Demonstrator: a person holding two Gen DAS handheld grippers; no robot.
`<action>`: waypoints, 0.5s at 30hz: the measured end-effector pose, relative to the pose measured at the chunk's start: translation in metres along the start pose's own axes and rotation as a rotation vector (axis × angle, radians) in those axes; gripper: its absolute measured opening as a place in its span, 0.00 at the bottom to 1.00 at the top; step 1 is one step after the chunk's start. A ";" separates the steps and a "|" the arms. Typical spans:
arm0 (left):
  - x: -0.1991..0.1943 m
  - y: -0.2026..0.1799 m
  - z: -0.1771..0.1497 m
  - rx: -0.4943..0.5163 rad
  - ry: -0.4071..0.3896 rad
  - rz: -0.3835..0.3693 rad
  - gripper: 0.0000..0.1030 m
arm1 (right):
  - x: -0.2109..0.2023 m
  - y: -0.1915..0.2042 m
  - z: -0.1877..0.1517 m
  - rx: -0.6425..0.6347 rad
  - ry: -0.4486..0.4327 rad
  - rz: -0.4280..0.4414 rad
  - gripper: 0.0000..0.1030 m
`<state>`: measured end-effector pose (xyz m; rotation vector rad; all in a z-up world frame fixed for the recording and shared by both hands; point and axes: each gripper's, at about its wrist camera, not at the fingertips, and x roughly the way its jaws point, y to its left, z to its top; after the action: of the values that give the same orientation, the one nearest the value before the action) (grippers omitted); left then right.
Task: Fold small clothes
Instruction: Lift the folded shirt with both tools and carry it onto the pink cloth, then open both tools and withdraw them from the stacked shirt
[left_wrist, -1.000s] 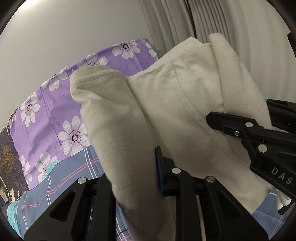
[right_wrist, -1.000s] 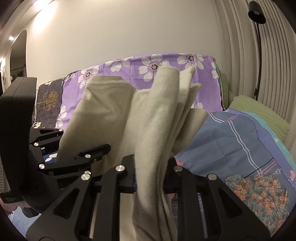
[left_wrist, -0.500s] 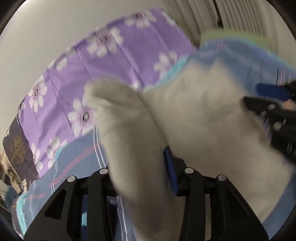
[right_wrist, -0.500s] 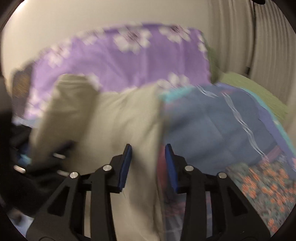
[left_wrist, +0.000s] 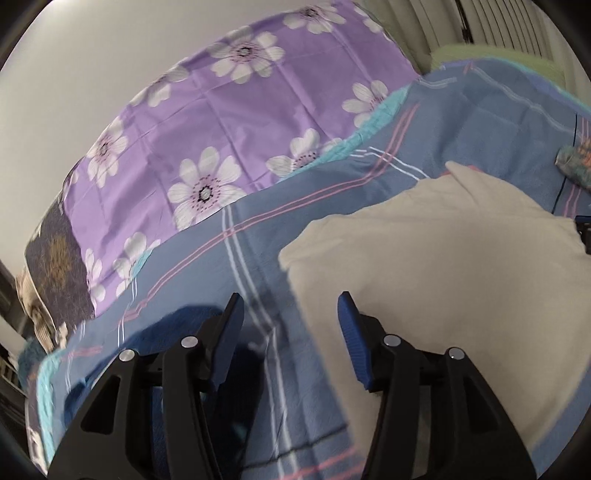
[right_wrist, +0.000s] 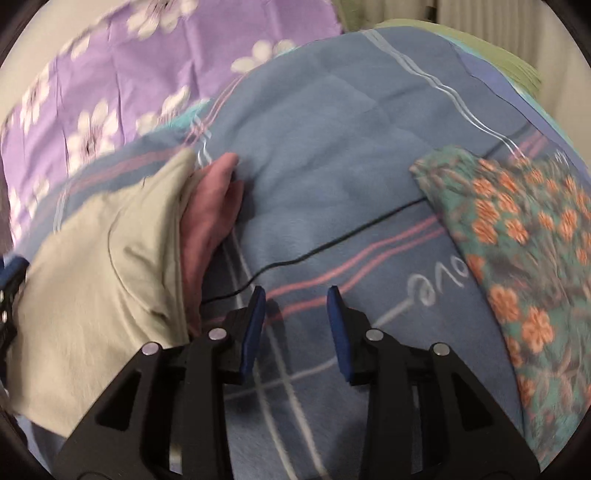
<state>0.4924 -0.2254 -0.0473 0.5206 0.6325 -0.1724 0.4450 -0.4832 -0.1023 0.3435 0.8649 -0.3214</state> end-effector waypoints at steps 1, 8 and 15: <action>-0.010 0.005 -0.007 -0.023 -0.018 -0.020 0.53 | -0.006 -0.003 -0.002 0.004 -0.023 0.012 0.32; -0.100 0.014 -0.067 -0.044 -0.131 -0.126 0.72 | -0.114 -0.010 -0.040 -0.097 -0.156 0.147 0.33; -0.230 0.003 -0.116 -0.122 -0.287 -0.242 0.96 | -0.234 -0.011 -0.133 -0.202 -0.237 0.224 0.64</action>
<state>0.2496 -0.1635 0.0133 0.2929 0.4204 -0.4263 0.2076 -0.4057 -0.0008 0.2062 0.6126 -0.0635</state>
